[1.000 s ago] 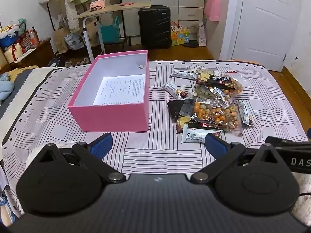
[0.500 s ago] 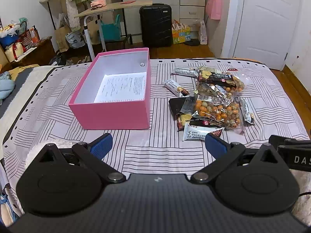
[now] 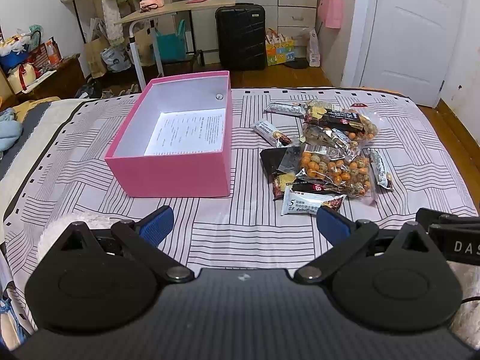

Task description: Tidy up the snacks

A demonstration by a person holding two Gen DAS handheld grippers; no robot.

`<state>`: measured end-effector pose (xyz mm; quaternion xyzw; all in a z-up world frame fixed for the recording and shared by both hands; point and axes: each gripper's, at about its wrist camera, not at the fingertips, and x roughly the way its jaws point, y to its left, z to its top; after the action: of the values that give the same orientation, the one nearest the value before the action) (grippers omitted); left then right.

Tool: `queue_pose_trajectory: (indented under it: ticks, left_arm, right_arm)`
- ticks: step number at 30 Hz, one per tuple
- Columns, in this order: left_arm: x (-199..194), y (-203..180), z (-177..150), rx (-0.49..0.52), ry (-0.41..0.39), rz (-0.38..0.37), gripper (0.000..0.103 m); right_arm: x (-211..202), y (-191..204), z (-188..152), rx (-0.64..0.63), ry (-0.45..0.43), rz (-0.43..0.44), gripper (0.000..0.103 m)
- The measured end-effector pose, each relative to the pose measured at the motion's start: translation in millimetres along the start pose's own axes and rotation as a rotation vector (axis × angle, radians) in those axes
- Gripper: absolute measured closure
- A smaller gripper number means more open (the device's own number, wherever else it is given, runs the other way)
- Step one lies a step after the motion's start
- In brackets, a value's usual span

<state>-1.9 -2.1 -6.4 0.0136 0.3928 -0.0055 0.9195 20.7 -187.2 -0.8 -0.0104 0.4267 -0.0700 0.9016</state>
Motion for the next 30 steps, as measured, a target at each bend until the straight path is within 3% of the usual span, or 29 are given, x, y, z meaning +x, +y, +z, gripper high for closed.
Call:
queue_pose_trajectory:
  ticks: [13, 30]
  left_arm:
    - [-4, -5, -2, 0.005, -0.018, -0.002, 0.0]
    - [-8, -6, -2, 0.013, -0.047, -0.003, 0.0]
  right_arm:
    - [-15, 1, -1, -0.017, -0.088, 0.0, 0.0]
    - [-18, 2, -1, -0.025, -0.119, 0.009, 0.0]
